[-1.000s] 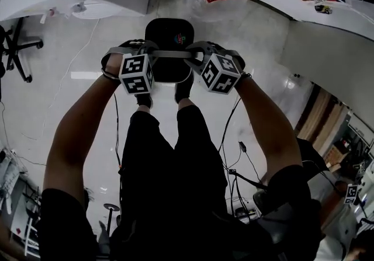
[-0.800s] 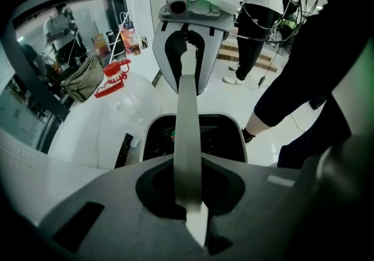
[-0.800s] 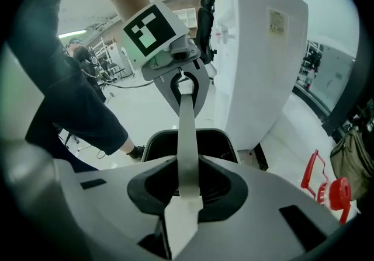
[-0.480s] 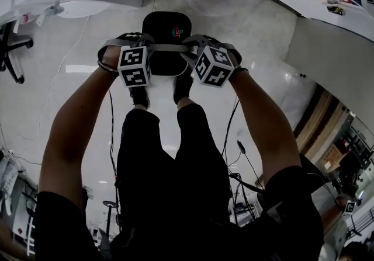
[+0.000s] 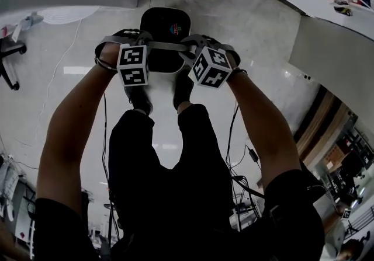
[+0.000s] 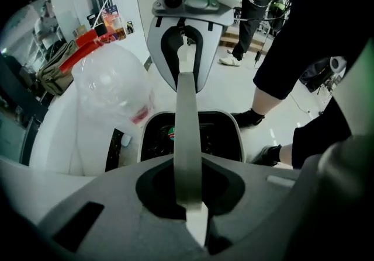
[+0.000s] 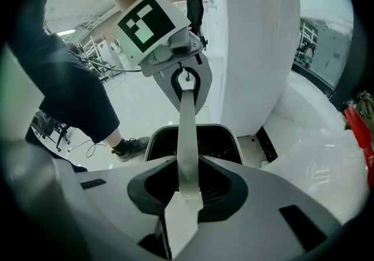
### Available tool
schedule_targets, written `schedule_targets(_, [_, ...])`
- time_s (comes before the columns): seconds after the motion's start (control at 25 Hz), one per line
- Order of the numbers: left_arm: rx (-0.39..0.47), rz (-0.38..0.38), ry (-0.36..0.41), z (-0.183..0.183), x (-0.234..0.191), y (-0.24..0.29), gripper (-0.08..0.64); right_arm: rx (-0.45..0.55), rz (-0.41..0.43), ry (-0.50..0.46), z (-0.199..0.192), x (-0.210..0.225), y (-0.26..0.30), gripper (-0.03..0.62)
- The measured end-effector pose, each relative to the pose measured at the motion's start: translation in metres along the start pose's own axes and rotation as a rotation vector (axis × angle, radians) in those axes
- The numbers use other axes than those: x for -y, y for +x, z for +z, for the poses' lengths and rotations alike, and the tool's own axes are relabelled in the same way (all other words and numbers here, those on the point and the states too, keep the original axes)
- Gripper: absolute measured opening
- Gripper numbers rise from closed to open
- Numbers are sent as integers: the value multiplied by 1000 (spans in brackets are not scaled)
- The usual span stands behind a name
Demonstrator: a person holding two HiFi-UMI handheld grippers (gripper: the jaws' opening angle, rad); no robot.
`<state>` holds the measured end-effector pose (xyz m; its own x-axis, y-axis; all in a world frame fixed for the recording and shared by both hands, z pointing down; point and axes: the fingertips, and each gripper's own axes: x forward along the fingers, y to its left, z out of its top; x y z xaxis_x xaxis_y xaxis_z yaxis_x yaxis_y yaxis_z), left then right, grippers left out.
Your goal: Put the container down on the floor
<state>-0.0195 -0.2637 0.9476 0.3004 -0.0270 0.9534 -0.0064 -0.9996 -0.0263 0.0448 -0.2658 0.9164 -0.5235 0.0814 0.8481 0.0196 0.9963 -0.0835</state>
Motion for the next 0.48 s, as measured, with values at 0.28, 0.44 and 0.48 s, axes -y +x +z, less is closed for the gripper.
schedule_targets(0.28, [-2, -22, 2, -7, 6, 24, 20, -15, -7, -1, -13, -1, 20, 77])
schedule_targets(0.44, [3, -26, -11, -6, 10, 35, 21, -33, -5, -12, -23, -3, 27, 77])
schedule_targets(0.48, [4, -27, -13, -5, 11, 38, 21, -38, -4, -14, -25, -4, 29, 77])
